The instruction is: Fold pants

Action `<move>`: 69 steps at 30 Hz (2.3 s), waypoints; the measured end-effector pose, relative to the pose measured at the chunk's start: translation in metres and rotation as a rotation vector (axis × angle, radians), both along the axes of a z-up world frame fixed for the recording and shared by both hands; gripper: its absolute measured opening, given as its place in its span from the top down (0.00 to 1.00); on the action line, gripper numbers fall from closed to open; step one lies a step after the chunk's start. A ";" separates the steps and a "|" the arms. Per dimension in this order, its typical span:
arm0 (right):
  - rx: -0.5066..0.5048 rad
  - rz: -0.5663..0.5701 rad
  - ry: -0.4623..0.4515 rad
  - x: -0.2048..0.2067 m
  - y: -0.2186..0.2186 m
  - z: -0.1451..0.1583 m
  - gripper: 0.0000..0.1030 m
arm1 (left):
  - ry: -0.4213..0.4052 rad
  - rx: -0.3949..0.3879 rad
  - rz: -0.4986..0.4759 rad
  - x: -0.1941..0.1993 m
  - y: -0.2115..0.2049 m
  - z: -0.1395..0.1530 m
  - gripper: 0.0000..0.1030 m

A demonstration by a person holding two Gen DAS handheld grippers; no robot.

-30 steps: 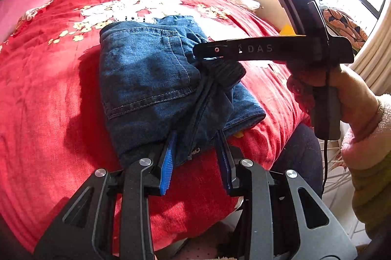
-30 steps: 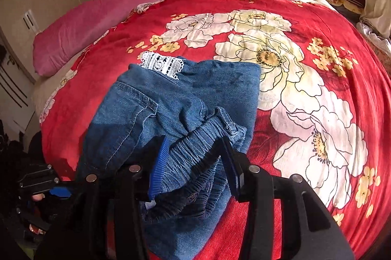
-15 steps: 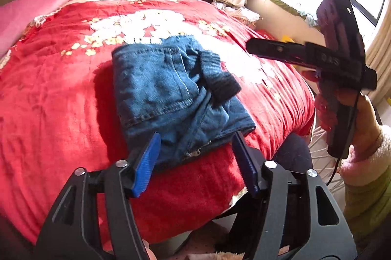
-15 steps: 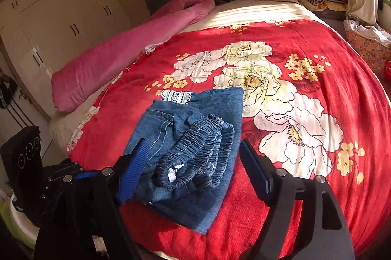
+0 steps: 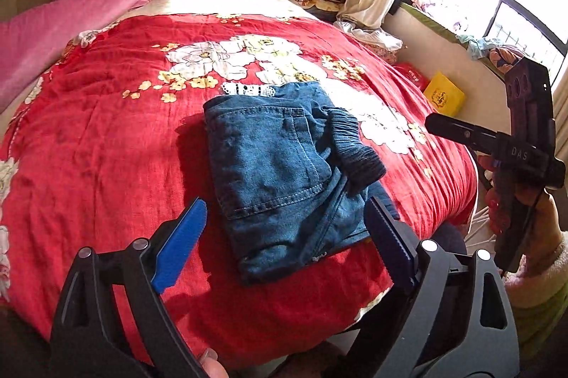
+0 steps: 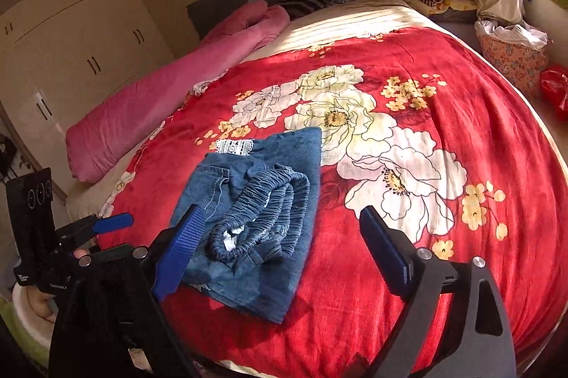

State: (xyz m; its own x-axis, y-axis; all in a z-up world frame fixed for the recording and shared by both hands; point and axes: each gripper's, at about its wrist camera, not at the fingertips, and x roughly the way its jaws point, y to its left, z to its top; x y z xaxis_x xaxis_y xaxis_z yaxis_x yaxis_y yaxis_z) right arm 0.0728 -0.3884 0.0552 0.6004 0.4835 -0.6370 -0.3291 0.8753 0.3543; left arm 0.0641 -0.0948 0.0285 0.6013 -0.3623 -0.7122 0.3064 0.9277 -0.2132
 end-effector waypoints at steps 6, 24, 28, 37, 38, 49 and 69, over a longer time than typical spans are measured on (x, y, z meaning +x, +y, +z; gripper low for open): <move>0.007 0.003 0.051 0.006 0.002 -0.021 0.14 | 0.013 0.017 0.030 0.013 0.002 -0.010 0.13; 0.131 0.040 0.250 0.037 0.020 -0.077 0.13 | 0.089 0.012 0.093 0.065 0.004 -0.047 0.10; 0.157 0.056 0.256 0.044 0.022 -0.083 0.13 | 0.123 0.002 0.095 0.072 0.005 -0.061 0.10; 0.197 0.135 0.258 0.066 0.033 -0.090 0.16 | 0.123 -0.046 0.089 0.079 0.008 -0.068 0.10; 0.199 0.148 0.255 0.066 0.035 -0.090 0.20 | 0.125 -0.052 0.088 0.080 0.007 -0.068 0.10; 0.175 0.138 0.154 0.042 0.047 -0.077 0.69 | 0.089 -0.086 0.048 0.073 0.003 -0.053 0.77; 0.030 0.182 -0.066 0.084 0.088 0.015 0.70 | -0.060 -0.093 0.064 0.116 0.022 0.025 0.84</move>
